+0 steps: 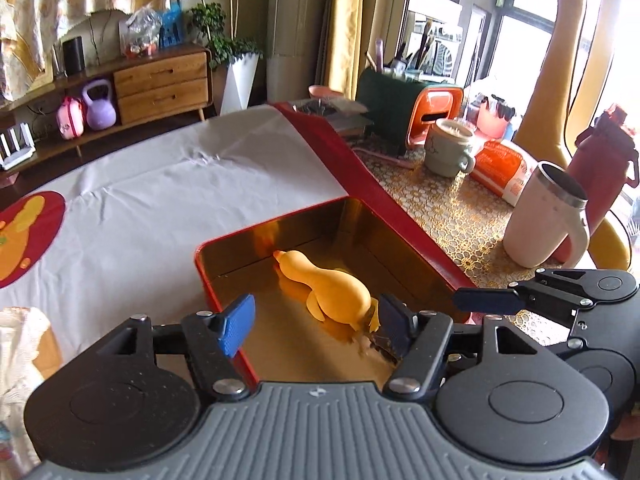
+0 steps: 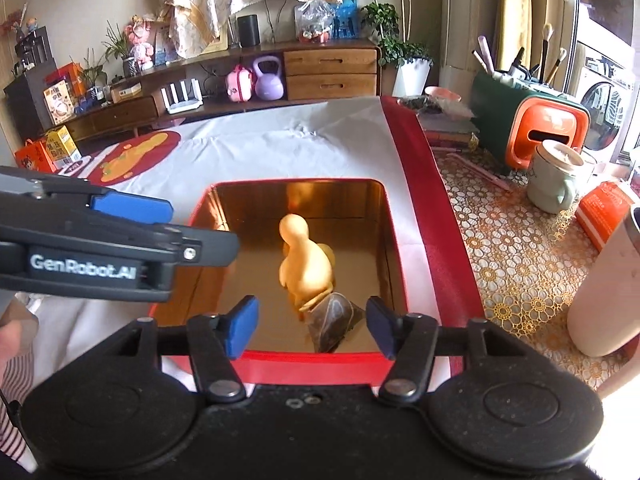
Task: Organize soft objects
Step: 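Lower the duck into the red tin and open the left tool while the right tool drops the tea bag, then move both tools back toward the pile of soft items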
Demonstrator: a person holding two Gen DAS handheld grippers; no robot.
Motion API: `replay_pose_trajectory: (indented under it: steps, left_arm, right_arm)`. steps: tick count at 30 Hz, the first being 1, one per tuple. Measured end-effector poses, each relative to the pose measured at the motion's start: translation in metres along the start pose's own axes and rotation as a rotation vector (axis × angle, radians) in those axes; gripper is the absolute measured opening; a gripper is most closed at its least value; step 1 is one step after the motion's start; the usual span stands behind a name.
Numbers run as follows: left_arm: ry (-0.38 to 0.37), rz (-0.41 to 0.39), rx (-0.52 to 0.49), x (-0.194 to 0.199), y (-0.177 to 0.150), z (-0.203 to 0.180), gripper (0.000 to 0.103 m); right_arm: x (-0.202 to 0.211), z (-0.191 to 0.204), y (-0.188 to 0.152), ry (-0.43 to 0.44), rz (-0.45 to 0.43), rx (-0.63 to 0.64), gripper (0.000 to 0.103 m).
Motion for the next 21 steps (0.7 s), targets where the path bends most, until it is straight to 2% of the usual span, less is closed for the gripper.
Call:
replay_pose_trajectory:
  steps: [6,9,13,17,21]
  left_arm:
    - [0.014,-0.031,0.01,0.032,-0.008,0.004,0.069]
    - [0.018,-0.042,0.013,0.048,-0.014,0.008,0.074]
    - [0.03,-0.053,0.02,0.069,-0.023,0.013,0.075]
    - [0.036,-0.065,0.03,0.09,-0.034,0.019,0.082]
    - [0.038,-0.082,0.045,0.112,-0.045,0.027,0.082]
  right_arm:
    - [0.021,0.006,-0.002,0.009,-0.028,0.007,0.076]
    - [0.03,0.011,-0.003,0.021,-0.039,0.004,0.08]
    - [0.044,0.018,-0.004,0.04,-0.056,-0.001,0.086]
    - [0.058,0.03,-0.004,0.057,-0.081,0.006,0.095]
    - [0.068,0.042,-0.004,0.076,-0.099,0.007,0.098]
Point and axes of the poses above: each gripper's, at about its wrist camera, not at the fingertips, and x roughly against the way its jaws point, z to its left, y to its top, the point moved 2 cm from there along -x, roughly the way its jaws point, and after that the axes turned 11 degrees about -y, right-handed, at the moved point
